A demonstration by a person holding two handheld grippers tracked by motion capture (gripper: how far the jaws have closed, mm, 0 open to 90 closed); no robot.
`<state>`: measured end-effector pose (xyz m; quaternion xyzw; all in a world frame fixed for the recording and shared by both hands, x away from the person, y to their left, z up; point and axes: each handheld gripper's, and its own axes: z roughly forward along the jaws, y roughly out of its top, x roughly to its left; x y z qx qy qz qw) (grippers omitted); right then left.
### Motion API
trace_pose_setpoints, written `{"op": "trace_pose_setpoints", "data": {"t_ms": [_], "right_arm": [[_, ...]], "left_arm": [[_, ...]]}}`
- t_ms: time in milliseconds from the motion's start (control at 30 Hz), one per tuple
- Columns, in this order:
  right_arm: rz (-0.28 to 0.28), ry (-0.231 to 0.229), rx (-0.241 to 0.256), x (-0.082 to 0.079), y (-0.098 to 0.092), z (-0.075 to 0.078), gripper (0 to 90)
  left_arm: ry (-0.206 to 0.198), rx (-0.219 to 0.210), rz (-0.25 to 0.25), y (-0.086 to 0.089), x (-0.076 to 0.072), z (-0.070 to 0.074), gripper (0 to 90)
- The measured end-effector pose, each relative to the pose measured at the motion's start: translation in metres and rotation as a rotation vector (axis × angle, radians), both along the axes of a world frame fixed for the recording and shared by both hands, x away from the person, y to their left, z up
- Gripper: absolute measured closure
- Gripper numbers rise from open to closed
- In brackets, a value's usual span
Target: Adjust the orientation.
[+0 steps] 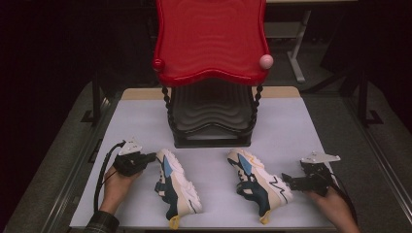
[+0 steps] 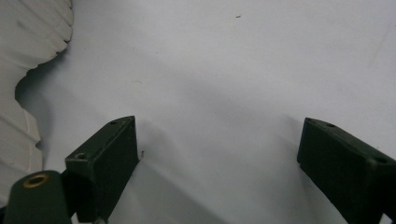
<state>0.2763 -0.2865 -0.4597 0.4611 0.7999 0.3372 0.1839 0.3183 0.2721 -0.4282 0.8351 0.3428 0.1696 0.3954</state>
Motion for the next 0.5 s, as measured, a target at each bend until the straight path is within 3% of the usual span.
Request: {"op": "trace_pose_setpoints", "data": {"t_ms": [300,367,500], "right_arm": [[0.0,0.001,0.0,0.0,0.0,0.0,11.5],[0.0,0.0,0.0,0.0,0.0,0.0,11.5],[0.0,0.0,0.0,0.0,0.0,0.0,11.5]], "left_arm": [[0.006,-0.013,-0.019,-0.011,0.017,-0.003,90.0],[-0.001,-0.025,-0.025,-0.02,0.023,-0.002,90.0],[0.001,-0.009,-0.038,-0.03,0.029,-0.002,90.0]]}}
